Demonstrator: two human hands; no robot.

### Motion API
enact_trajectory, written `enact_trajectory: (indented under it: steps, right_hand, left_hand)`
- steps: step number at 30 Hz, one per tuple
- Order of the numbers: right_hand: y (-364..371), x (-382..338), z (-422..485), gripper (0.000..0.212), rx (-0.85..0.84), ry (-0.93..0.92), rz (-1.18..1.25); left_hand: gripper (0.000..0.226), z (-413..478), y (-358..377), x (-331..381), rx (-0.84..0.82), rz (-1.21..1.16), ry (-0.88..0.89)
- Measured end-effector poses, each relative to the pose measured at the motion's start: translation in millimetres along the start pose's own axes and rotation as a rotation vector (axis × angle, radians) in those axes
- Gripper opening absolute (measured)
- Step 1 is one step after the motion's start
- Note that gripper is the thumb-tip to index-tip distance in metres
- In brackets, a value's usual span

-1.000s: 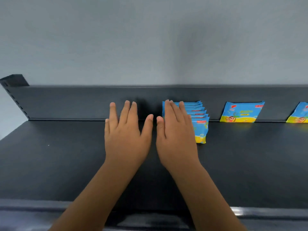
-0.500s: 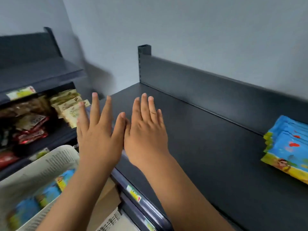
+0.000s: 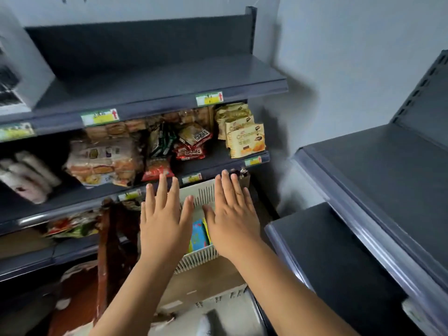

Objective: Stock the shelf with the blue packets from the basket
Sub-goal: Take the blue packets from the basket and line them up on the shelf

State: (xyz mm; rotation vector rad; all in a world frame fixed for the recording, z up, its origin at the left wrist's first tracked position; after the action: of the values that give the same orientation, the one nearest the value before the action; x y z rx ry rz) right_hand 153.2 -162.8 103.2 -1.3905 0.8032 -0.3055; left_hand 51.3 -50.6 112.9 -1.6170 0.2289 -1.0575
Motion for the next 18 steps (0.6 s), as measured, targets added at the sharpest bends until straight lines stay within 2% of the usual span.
enact_trajectory:
  steps: [3, 6, 9, 18]
  right_hand:
    - [38.2, -19.3, 35.1, 0.070, -0.095, -0.003, -0.009]
    - [70.1, -25.9, 63.7, 0.079, -0.161, 0.022, -0.051]
    - [95.4, -17.5, 80.9, 0.069, -0.269, 0.068, -0.072]
    - [180.8, 21.5, 104.5, 0.072, -0.602, 0.175, -0.107]
  left_hand:
    - [0.073, 30.8, 17.7, -37.5, -0.078, 0.065, -0.032]
    - [0.069, 55.1, 41.9, -69.2, -0.178, 0.128, -0.065]
    - [0.068, 66.5, 64.6, -98.5, -0.269, 0.131, -0.104]
    - [0.066, 86.6, 132.0, -156.2, -0.500, 0.103, -0.256]
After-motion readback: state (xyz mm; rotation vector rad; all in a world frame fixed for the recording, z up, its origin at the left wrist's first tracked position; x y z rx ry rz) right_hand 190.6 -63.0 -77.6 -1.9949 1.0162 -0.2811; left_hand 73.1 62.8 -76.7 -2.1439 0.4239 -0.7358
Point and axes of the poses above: each hand's wrist, its own z-axis towards the middle knuckle, its own y-axis out of the palm, x = y × z, the point moved 9 cm from there along z, towards the middle knuckle, and after that the axes turned 7 degrees about -x, right-handed, at the moved point
